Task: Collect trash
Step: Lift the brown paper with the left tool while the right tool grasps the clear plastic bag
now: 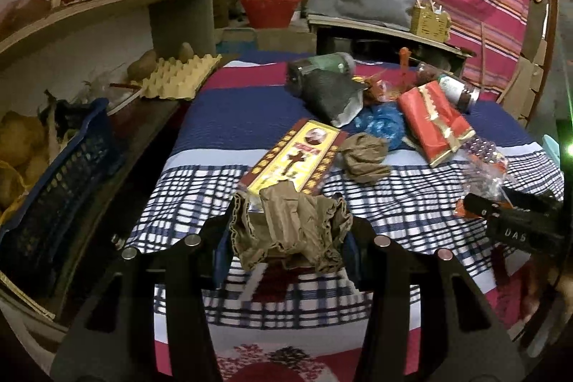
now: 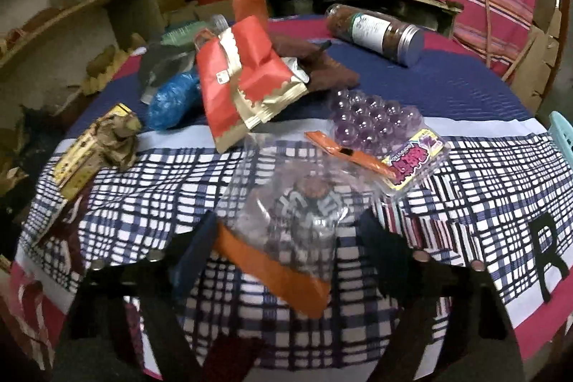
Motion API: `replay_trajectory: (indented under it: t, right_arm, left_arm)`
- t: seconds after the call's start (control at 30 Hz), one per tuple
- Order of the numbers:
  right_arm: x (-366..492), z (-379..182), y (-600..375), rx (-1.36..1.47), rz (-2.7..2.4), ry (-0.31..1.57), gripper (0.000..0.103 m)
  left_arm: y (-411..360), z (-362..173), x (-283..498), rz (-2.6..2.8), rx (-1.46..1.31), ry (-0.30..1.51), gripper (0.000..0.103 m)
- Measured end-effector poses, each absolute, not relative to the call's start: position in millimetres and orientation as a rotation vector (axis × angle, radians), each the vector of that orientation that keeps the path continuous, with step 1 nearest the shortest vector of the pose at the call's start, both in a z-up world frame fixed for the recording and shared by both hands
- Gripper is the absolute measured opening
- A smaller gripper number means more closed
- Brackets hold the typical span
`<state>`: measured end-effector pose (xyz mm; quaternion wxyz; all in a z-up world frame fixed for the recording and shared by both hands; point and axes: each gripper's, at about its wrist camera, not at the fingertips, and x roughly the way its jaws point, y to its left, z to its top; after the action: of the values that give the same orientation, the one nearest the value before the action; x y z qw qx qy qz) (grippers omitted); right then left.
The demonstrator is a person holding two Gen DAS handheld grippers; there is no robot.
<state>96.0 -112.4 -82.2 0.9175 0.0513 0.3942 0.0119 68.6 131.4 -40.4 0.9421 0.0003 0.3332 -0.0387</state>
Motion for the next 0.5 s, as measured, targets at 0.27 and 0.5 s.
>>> replay_trajectory:
  t: [0.27, 0.5]
  right_arm:
    - [87, -68, -147, 0.206, 0.094, 0.787, 0.044]
    - [72, -26, -200, 0.216, 0.058, 0.717, 0.043]
  left_arm:
    - [95, -17, 72, -0.112, 0.042, 0.673, 0.048]
    - [36, 17, 75, -0.185, 0.100, 0.642, 0.048]
